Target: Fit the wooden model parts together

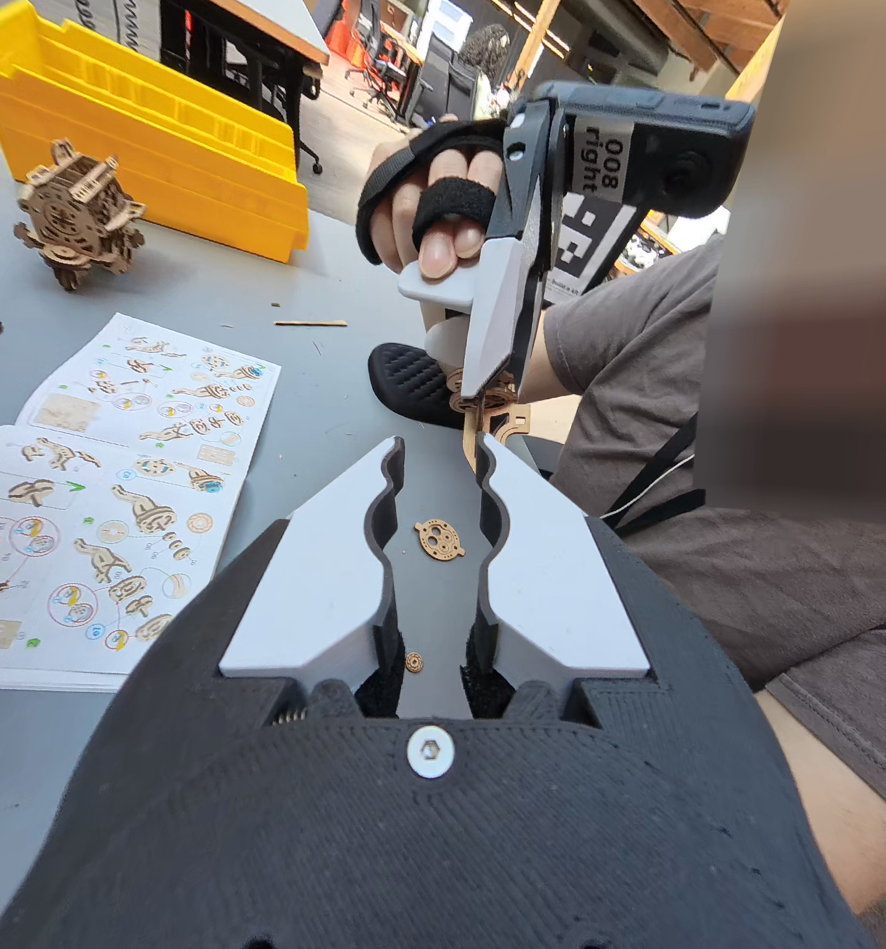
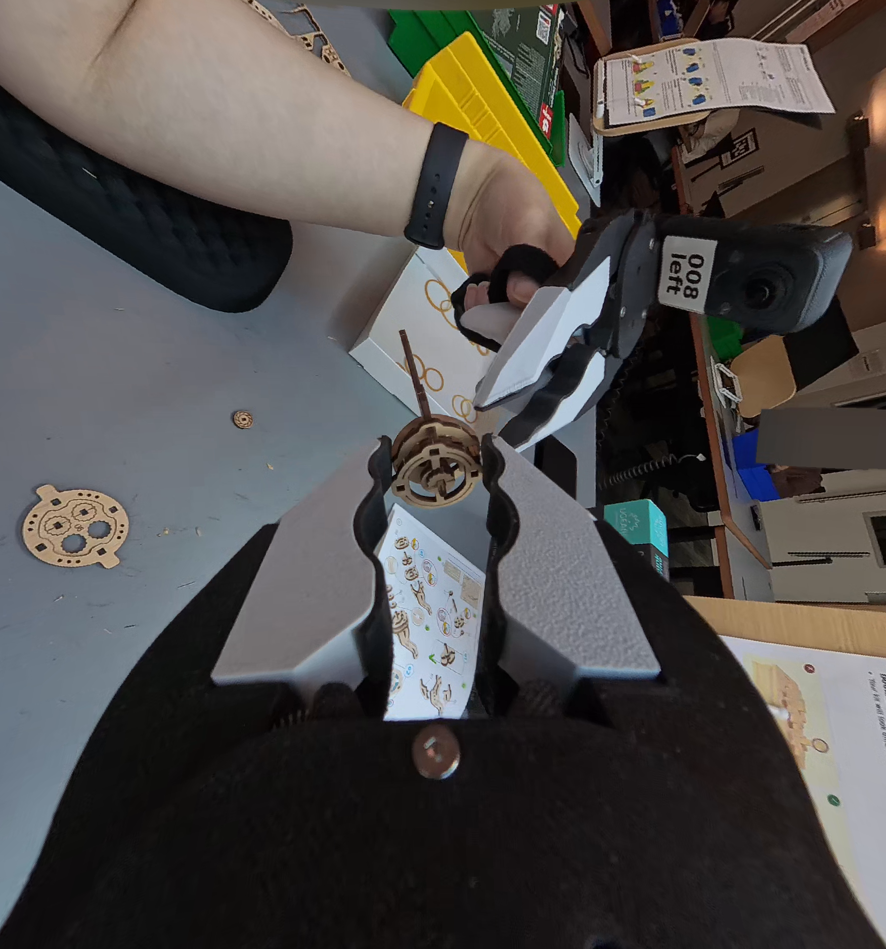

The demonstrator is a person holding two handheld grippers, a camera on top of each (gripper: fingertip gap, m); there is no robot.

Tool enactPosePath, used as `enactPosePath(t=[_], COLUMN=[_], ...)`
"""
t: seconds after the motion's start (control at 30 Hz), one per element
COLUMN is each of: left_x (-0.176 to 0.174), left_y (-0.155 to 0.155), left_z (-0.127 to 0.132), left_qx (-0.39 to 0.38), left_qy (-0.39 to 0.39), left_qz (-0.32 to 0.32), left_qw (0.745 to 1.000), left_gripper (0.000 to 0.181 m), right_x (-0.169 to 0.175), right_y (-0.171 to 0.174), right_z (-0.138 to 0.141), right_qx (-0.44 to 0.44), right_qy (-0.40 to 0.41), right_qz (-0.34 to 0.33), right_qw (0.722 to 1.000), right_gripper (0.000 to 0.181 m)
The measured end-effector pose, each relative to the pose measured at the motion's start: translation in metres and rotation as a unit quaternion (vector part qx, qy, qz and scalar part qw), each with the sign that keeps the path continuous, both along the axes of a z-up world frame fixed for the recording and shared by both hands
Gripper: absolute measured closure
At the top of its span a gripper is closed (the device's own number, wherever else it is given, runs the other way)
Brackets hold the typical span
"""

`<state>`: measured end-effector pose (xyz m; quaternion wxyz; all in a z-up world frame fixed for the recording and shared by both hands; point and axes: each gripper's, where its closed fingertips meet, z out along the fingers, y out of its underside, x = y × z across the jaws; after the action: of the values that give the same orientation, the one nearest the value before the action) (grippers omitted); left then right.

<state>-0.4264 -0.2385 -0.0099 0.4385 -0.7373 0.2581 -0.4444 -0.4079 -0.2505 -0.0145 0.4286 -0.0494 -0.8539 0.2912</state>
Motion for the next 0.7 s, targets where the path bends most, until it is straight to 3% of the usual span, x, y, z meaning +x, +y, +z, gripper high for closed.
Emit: enactPosePath(t=[0.1, 0.17, 0.27, 0.47, 0.7], left_x=[-0.029, -0.060, -0.082, -0.090, -0.103], left_y=[0.011, 0.015, -0.008, -0.021, 0.003], left_z=[0.024, 0.057, 0.095, 0.104, 0.087], left_qx=[0.052, 0.124, 0.205, 0.220, 0.124], left_qy=[-0.023, -0.075, -0.133, -0.123, -0.179], left_qz=[0.085, 0.170, 0.202, 0.226, 0.264], left_qw=[0.995, 0.975, 0.948, 0.941, 0.940], left_gripper=[0.160, 0.165, 0.169, 0.166, 0.163], right_x=[-0.007, -0.010, -0.010, -0.009, -0.017], right_y=[0.010, 0.015, 0.017, 0.016, 0.043], right_z=[0.013, 0.025, 0.036, 0.043, 0.048], right_qx=[0.031, 0.054, 0.094, 0.131, 0.167], right_qy=[0.066, 0.119, 0.177, 0.213, 0.236], right_qz=[-0.029, -0.044, -0.057, -0.074, -0.147], right_qw=[0.997, 0.990, 0.978, 0.965, 0.946], right_gripper=[0.147, 0.147, 0.147, 0.147, 0.147])
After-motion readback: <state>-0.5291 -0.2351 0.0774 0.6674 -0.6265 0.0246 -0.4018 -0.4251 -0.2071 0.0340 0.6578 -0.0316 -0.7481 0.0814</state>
